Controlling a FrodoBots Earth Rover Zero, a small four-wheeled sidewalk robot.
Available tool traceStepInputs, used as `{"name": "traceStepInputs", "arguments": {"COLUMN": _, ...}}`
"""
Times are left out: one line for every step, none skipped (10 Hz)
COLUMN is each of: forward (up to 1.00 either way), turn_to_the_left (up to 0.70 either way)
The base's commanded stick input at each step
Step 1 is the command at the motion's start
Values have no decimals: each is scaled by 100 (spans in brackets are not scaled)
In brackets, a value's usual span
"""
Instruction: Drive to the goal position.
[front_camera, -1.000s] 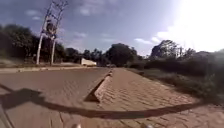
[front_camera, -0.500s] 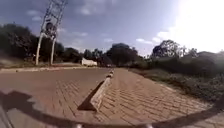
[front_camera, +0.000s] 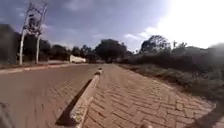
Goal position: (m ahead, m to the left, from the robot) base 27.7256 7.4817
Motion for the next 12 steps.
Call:
{"name": "traceStepInputs", "arguments": {"forward": 70, "turn_to_the_left": 0}}
{"name": "traceStepInputs", "arguments": {"forward": 70, "turn_to_the_left": 0}}
{"name": "traceStepInputs", "arguments": {"forward": 70, "turn_to_the_left": 0}}
{"name": "traceStepInputs", "arguments": {"forward": 70, "turn_to_the_left": 0}}
{"name": "traceStepInputs", "arguments": {"forward": 70, "turn_to_the_left": 0}}
{"name": "traceStepInputs", "arguments": {"forward": 70, "turn_to_the_left": 0}}
{"name": "traceStepInputs", "arguments": {"forward": 70, "turn_to_the_left": 0}}
{"name": "traceStepInputs", "arguments": {"forward": 70, "turn_to_the_left": 0}}
{"name": "traceStepInputs", "arguments": {"forward": 70, "turn_to_the_left": 0}}
{"name": "traceStepInputs", "arguments": {"forward": 70, "turn_to_the_left": 0}}
{"name": "traceStepInputs", "arguments": {"forward": 70, "turn_to_the_left": 0}}
{"name": "traceStepInputs", "arguments": {"forward": 70, "turn_to_the_left": 0}}
